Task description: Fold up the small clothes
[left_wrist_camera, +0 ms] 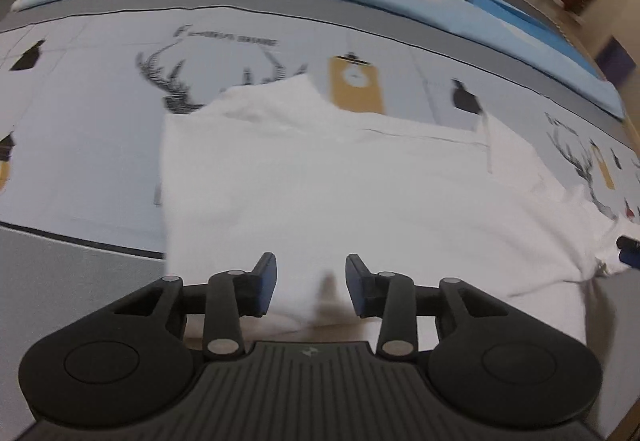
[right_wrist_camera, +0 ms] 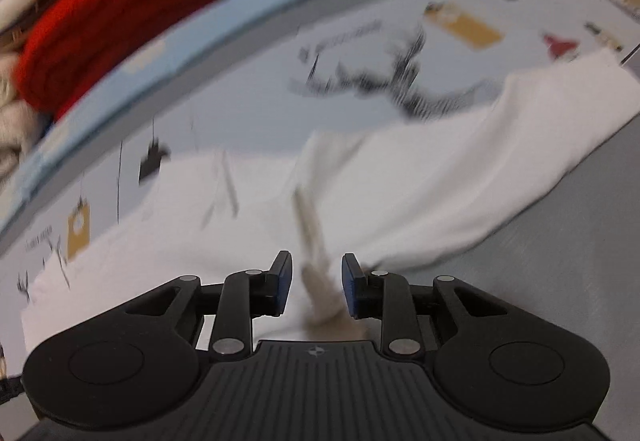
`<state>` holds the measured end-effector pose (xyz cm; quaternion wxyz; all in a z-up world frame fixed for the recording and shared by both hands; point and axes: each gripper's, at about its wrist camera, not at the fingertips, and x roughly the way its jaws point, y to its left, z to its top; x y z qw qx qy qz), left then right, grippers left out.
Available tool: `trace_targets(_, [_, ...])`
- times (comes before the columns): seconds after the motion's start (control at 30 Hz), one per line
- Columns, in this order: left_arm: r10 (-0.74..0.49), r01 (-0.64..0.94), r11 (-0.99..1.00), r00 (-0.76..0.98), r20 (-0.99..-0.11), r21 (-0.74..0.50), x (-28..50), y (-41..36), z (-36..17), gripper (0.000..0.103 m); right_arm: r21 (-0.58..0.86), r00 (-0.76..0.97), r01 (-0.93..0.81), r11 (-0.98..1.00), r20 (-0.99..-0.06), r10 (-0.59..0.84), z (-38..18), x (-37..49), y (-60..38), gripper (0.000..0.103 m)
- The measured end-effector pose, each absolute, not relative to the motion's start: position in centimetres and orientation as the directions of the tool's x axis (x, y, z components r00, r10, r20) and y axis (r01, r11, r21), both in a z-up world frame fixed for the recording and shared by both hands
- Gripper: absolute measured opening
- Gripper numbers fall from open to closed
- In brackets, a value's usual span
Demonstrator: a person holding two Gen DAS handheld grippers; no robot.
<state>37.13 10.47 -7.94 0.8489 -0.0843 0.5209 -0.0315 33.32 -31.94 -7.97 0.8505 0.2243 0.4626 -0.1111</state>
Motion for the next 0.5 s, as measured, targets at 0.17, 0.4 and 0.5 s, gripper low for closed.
trace_targets(0.17, [-0.18, -0.01, 0.978, 0.468, -0.865, -0.209, 37.1, 9.5, -7.6, 0.042, 0.281, 0.581, 0.491, 0.824, -0.811, -0.07, -7.8, 31.7, -38.2, 0.028])
trace_targets(0.4, [-0.181, -0.01, 0.978, 0.464, -0.867, -0.21, 37.4, 9.0, -8.1, 0.042, 0.336, 0.604, 0.667, 0.665, -0.767, -0.217, -9.3, 28.4, -49.4, 0.03])
trace_targets(0.5, [-0.193, -0.008, 0.975, 0.46, -0.867, -0.222, 37.5, 8.9, -8.3, 0.042, 0.371, 0.578, 0.739, 0.562, -0.778, -0.246, -11.4, 27.4, -53.6, 0.031])
